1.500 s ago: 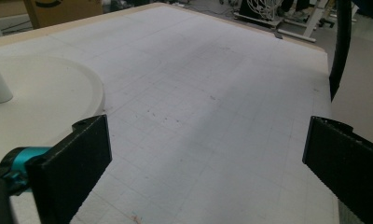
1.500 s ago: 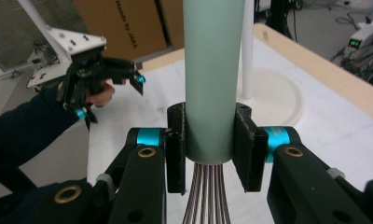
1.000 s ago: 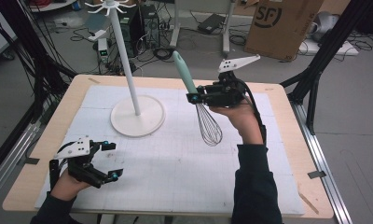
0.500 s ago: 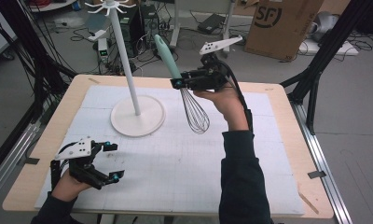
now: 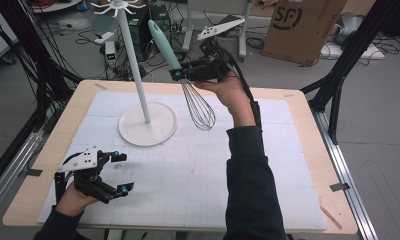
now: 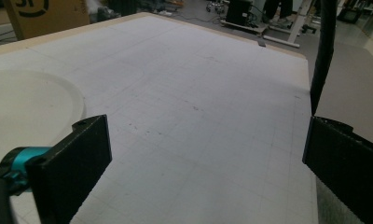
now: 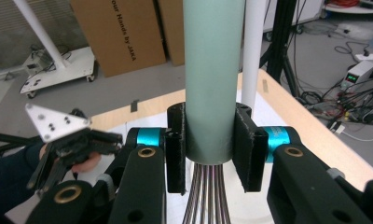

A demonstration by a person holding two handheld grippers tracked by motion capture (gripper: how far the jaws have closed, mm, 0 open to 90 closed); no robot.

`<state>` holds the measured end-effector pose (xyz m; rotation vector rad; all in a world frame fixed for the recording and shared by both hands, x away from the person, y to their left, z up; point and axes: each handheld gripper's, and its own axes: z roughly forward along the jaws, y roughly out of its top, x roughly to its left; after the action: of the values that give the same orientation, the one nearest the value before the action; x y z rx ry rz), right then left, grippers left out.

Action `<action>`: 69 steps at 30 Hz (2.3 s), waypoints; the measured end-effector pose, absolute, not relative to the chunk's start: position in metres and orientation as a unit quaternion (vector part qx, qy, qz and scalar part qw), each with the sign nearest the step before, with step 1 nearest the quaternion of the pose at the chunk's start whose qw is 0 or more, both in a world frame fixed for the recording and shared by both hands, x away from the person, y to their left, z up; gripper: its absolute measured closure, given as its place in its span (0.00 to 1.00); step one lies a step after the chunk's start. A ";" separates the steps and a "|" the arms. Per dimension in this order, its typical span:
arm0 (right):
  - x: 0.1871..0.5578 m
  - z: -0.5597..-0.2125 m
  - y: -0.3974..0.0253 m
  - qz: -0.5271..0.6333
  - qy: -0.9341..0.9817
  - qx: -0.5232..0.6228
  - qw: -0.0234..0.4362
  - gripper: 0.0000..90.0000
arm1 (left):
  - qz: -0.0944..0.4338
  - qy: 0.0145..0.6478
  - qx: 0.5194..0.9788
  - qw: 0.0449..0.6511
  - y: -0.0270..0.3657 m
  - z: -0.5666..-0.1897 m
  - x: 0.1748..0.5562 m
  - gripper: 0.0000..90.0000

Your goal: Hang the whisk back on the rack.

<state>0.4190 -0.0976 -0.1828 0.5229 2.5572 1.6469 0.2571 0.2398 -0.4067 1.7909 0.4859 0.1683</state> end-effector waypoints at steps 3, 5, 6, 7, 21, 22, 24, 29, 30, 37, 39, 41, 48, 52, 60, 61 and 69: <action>0.422 -0.177 -0.093 0.534 0.828 0.171 0.028 0.77 | 0.072 0.208 0.771 0.597 0.239 -0.407 0.257 0.02; 0.424 -0.175 -0.090 0.534 0.827 0.171 0.031 0.77 | 0.073 0.207 0.772 0.596 0.238 -0.407 0.257 0.02; 0.426 -0.174 -0.089 0.534 0.827 0.172 0.031 0.77 | 0.071 0.207 0.772 0.596 0.238 -0.407 0.257 0.02; 0.428 -0.173 -0.087 0.534 0.827 0.172 0.030 0.77 | 0.070 0.205 0.772 0.597 0.238 -0.407 0.257 0.02; 0.443 -0.166 -0.066 0.533 0.828 0.172 0.033 0.77 | 0.062 0.201 0.769 0.603 0.238 -0.406 0.257 0.02; 0.444 -0.166 -0.065 0.535 0.827 0.169 0.036 0.77 | 0.062 0.202 0.768 0.604 0.238 -0.406 0.256 0.02; 0.446 -0.166 -0.063 0.534 0.827 0.173 0.034 0.77 | 0.062 0.199 0.768 0.606 0.238 -0.406 0.256 0.02; 0.449 -0.167 -0.060 0.530 0.829 0.174 0.038 0.77 | 0.064 0.202 0.770 0.602 0.237 -0.408 0.256 0.02; 0.450 -0.168 -0.059 0.528 0.830 0.176 0.038 0.77 | 0.063 0.202 0.770 0.602 0.237 -0.408 0.256 0.02; 0.458 -0.173 -0.052 0.524 0.832 0.177 0.035 0.77 | 0.063 0.204 0.771 0.601 0.237 -0.410 0.256 0.02; 0.462 -0.176 -0.050 0.529 0.830 0.175 0.031 0.77 | 0.063 0.203 0.774 0.597 0.237 -0.411 0.256 0.02; 0.463 -0.177 -0.049 0.530 0.829 0.174 0.026 0.77 | 0.063 0.203 0.775 0.595 0.236 -0.411 0.256 0.02; 0.470 -0.183 -0.045 0.535 0.827 0.175 0.018 0.77 | 0.063 0.202 0.777 0.593 0.235 -0.412 0.256 0.02; 0.477 -0.188 -0.042 0.537 0.826 0.173 0.009 0.77 | 0.063 0.202 0.779 0.590 0.233 -0.413 0.257 0.02; 0.484 -0.192 -0.038 0.540 0.826 0.163 0.003 0.77 | 0.064 0.199 0.781 0.589 0.232 -0.414 0.257 0.02; 0.485 -0.193 -0.037 0.541 0.825 0.164 0.001 0.77 | 0.063 0.200 0.780 0.590 0.232 -0.414 0.257 0.02; 0.491 -0.197 -0.033 0.547 0.821 0.161 -0.008 0.77 | 0.062 0.200 0.780 0.590 0.232 -0.414 0.258 0.02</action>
<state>0.4913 -0.0328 -0.1974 0.5097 2.5928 1.7269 0.2577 0.2324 -0.4139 1.8154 0.4646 0.1433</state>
